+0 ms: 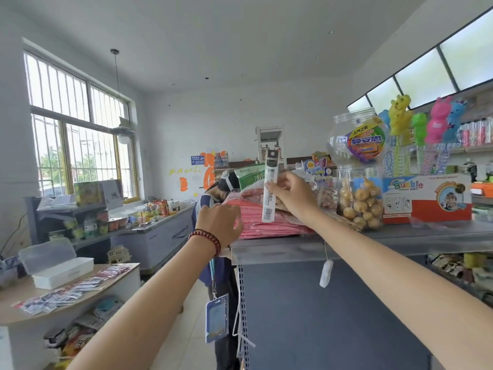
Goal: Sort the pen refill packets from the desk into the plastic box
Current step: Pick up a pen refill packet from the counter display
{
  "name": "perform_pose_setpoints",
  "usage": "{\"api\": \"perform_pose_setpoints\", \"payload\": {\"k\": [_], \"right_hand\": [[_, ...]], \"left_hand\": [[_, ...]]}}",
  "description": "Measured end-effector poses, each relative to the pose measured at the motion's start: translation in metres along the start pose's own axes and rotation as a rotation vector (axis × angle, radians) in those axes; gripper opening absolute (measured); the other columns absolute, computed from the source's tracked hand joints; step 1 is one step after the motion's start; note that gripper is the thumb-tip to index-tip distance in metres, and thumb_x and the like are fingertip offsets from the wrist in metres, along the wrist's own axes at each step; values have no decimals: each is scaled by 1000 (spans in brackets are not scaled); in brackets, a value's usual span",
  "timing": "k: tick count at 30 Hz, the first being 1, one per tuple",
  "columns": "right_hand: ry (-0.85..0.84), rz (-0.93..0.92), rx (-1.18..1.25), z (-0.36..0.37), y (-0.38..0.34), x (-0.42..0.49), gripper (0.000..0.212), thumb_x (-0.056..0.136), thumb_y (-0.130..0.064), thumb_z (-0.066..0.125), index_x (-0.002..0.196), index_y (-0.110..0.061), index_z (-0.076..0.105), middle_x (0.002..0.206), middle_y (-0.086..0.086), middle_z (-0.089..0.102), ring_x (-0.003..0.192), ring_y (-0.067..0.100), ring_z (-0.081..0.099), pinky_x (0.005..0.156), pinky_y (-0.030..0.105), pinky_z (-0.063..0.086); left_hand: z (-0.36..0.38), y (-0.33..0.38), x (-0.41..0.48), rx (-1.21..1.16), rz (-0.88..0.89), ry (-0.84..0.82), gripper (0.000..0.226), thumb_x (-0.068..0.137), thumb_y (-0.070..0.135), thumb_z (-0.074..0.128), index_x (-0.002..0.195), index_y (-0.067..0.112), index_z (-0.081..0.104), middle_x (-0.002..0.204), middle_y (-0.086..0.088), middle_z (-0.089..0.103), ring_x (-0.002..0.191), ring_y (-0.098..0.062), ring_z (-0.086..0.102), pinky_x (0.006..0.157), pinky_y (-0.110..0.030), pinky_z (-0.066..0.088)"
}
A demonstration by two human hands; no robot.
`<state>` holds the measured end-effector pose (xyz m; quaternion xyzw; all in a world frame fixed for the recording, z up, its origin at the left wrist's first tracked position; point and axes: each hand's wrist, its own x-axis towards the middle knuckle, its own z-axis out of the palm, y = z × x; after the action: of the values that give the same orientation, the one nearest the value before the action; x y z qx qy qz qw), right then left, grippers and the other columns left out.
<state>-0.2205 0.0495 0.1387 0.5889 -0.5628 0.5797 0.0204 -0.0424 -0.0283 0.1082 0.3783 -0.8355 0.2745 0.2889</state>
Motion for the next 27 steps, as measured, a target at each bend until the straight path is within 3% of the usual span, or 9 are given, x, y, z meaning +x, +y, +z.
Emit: {"api": "perform_pose_setpoints", "payload": {"k": [3, 6, 9, 12, 14, 17, 20, 24, 27], "right_hand": [[-154, -110, 5, -2, -18, -8, 25, 89, -32, 67, 106, -16, 60, 98, -5, 68, 80, 5, 62, 66, 11, 47], [-185, -139, 56, 3, -23, -19, 21, 89, -32, 66, 107, -21, 62, 97, -10, 68, 82, 6, 63, 74, 20, 51], [-267, -151, 84, 11, -26, -31, 23, 91, -30, 64, 110, -17, 63, 98, -14, 67, 84, 3, 63, 76, 16, 50], [-325, -155, 66, 26, -20, -42, 20, 92, -28, 63, 109, -17, 62, 99, -16, 66, 84, 5, 64, 79, 22, 53], [-324, -128, 75, 38, -16, -48, 17, 94, -27, 61, 109, -20, 60, 102, -16, 64, 79, -7, 62, 77, 15, 50], [-342, -65, 145, 54, -10, -59, 18, 94, -25, 61, 111, -21, 59, 101, -19, 63, 72, -18, 57, 67, 8, 44], [-436, -4, 197, 72, -5, -79, 17, 92, -27, 64, 107, -22, 62, 99, -14, 67, 74, -6, 60, 67, 16, 46], [-584, 40, 220, 95, 5, -116, 21, 90, -30, 66, 106, -17, 63, 99, 5, 69, 82, 11, 65, 70, 24, 51], [-678, 71, 240, 114, 14, -152, 18, 90, -33, 67, 103, -21, 63, 97, -1, 70, 90, 20, 66, 80, 31, 51]], "left_hand": [[-3, -1, 0, 72, 51, -17, 32, 90, 44, 39, 109, 26, 58, 106, 7, 62, 93, -16, 61, 80, -34, 45], [-7, -4, -6, -15, 56, -32, 31, 90, 46, 39, 108, 31, 58, 106, 11, 62, 90, -13, 62, 80, -32, 47], [-10, -12, -15, -60, 51, 22, 27, 90, 45, 41, 106, 32, 59, 105, 12, 63, 91, -11, 61, 81, -30, 45], [-11, -21, -24, -63, 38, -18, 27, 90, 45, 42, 107, 32, 58, 107, 12, 63, 99, -12, 58, 86, -33, 45], [-10, -29, -30, -32, 27, -66, 27, 90, 44, 42, 109, 32, 57, 108, 11, 64, 100, -14, 59, 88, -35, 44], [-11, -46, -45, 32, 32, -67, 28, 90, 46, 40, 108, 32, 55, 99, 10, 68, 88, -16, 63, 78, -30, 45], [-9, -59, -73, 113, 51, -114, 28, 88, 48, 39, 103, 30, 54, 92, 11, 67, 85, -15, 63, 80, -32, 43], [-1, -71, -130, 34, -62, -183, 25, 87, 50, 39, 97, 33, 54, 89, 14, 67, 83, -10, 63, 73, -28, 48], [10, -75, -191, -1, -152, -264, 24, 85, 52, 41, 93, 33, 52, 86, 17, 66, 80, -8, 63, 67, -26, 46]]}}
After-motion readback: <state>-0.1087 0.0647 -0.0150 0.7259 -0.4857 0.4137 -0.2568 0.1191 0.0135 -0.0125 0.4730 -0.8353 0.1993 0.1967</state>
